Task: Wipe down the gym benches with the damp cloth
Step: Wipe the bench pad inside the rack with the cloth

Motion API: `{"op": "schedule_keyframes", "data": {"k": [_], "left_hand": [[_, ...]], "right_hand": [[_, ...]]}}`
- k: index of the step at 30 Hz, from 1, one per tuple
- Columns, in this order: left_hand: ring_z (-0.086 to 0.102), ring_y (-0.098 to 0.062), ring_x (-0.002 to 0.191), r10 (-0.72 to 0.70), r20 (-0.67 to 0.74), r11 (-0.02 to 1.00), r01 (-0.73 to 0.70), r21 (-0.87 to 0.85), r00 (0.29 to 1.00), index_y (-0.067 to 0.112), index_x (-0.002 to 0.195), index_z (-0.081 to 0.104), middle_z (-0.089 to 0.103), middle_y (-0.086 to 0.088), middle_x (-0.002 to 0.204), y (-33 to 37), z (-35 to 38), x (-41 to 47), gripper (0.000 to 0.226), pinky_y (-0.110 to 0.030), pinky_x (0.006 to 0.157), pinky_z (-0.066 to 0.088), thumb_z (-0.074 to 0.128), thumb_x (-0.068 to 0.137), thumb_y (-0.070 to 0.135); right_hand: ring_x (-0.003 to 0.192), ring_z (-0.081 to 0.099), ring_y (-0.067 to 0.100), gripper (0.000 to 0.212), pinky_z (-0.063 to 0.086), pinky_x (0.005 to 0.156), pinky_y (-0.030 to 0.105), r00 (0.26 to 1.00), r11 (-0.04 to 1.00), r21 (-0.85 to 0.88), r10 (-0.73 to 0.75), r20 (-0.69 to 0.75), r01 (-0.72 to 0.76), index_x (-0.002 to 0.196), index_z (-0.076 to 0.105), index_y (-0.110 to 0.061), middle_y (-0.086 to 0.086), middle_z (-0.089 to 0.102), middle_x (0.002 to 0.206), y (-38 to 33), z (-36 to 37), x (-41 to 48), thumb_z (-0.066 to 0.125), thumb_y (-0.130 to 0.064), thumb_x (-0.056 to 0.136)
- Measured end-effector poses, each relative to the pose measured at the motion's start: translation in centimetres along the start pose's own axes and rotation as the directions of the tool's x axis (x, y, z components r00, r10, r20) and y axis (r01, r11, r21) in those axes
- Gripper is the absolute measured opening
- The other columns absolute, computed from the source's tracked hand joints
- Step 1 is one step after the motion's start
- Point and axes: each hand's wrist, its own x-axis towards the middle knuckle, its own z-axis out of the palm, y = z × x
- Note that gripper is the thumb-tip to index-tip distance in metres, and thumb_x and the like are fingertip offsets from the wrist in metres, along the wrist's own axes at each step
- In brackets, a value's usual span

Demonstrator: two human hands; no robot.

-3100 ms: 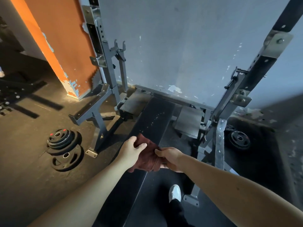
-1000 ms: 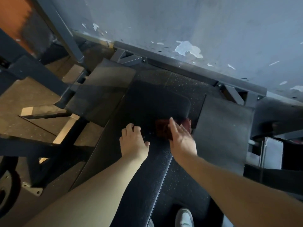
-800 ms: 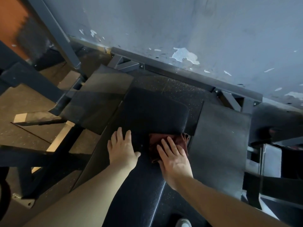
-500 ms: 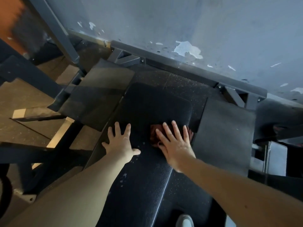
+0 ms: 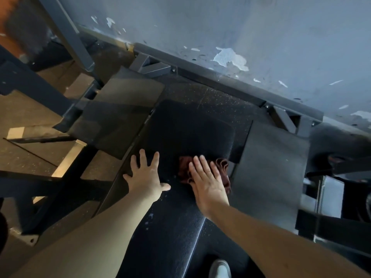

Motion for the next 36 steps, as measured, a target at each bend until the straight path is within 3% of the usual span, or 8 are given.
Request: {"op": "schedule_keyframes", "data": {"k": [9,15,18,20,22,27,31,36], "left_hand": [[-0.015,-0.035,0.154,-0.003,-0.012,1.0,0.003,-0.012,1.0,0.039,0.16,-0.005,-0.022,-0.004,0.167,-0.1,0.3,0.1,0.114,-0.069,0.118,0.019,0.078,0.083,0.052],[0.007,-0.031,0.155,0.062,-0.082,0.987,-0.073,-0.146,0.995,0.023,0.16,0.019,0.009,-0.008,0.169,-0.4,-1.6,-4.1,0.089,-0.051,0.124,0.018,0.069,0.091,0.05],[0.033,-0.03,0.147,0.087,-0.002,0.863,-0.076,-0.5,0.996,0.021,0.157,0.032,0.034,-0.007,0.159,-0.4,-3.6,-8.7,0.082,-0.044,0.117,0.035,0.074,0.089,0.04],[0.049,-0.026,0.136,0.115,0.081,0.726,-0.029,-0.687,0.99,0.022,0.152,0.041,0.051,-0.003,0.147,-0.5,-5.0,-12.4,0.078,-0.035,0.107,0.043,0.078,0.084,0.035],[0.061,-0.021,0.122,0.161,0.143,0.606,0.017,-0.795,0.976,0.018,0.138,0.057,0.066,-0.001,0.128,-1.1,-6.5,-16.4,0.056,-0.029,0.095,0.049,0.077,0.085,0.022],[0.069,-0.02,0.1,0.132,0.043,0.479,-0.026,-0.878,0.99,0.014,0.107,0.071,0.073,-0.006,0.103,-4.9,-8.6,-26.8,0.024,-0.032,0.088,0.053,0.075,0.085,0.022],[0.072,-0.029,0.097,0.042,-0.026,0.398,-0.04,-0.917,0.999,0.019,0.098,0.072,0.076,-0.01,0.1,-9.6,-8.0,-35.0,0.044,-0.054,0.096,0.054,0.077,0.059,0.04],[0.071,-0.019,0.1,0.041,-0.142,0.504,-0.144,-0.851,0.989,0.018,0.111,0.067,0.074,-0.002,0.107,-14.8,-7.0,-46.0,0.047,-0.046,0.097,0.055,0.078,0.074,0.044]], "right_hand": [[0.159,-0.009,0.02,0.057,-0.008,0.128,0.041,0.984,0.986,0.022,0.169,-0.052,-0.168,0.163,0.018,-0.013,0.004,0.004,0.173,2.8,-2.7,9.4,0.026,-0.032,0.11],[0.157,0.012,0.015,0.035,0.006,0.129,0.042,0.971,0.916,0.328,0.238,0.025,-0.233,0.14,0.056,-0.017,-0.003,0.036,0.163,-0.8,-5.9,2.5,0.038,-0.026,0.111],[0.125,0.05,0.016,0.03,0.053,0.093,0.029,0.938,0.758,0.594,0.346,-0.013,-0.271,0.133,0.061,-0.02,-0.002,0.06,0.132,-4.8,-11.5,-2.4,0.043,-0.026,0.11],[0.093,0.069,0.013,0.029,0.053,0.061,0.014,0.926,0.555,0.775,0.364,0.099,-0.301,0.132,0.061,-0.023,-0.001,0.062,0.122,-7.9,-14.9,-5.9,0.042,-0.026,0.111],[0.079,0.073,0.01,0.027,0.051,0.059,0.012,0.915,0.426,0.843,0.365,0.171,-0.327,0.13,0.062,-0.025,-0.003,0.066,0.111,-10.5,-17.5,-9.2,0.043,-0.024,0.11],[0.094,0.064,0.008,0.02,0.044,0.072,0.01,0.914,0.418,0.852,0.376,0.156,-0.317,0.12,0.064,-0.022,-0.012,0.067,0.1,-15.7,-21.5,-16.8,0.061,-0.018,0.101],[0.093,0.064,0.007,0.03,0.051,0.079,0.019,0.94,0.459,0.839,0.301,0.161,-0.292,0.121,0.062,-0.021,-0.012,0.066,0.099,-19.6,-24.0,-23.7,0.072,-0.017,0.093],[0.095,0.064,0.011,0.043,0.048,0.071,0.012,0.959,0.532,0.812,0.259,0.115,-0.241,0.127,0.058,-0.02,-0.007,0.065,0.108,-24.4,-25.3,-32.1,0.074,-0.009,0.089]]}}
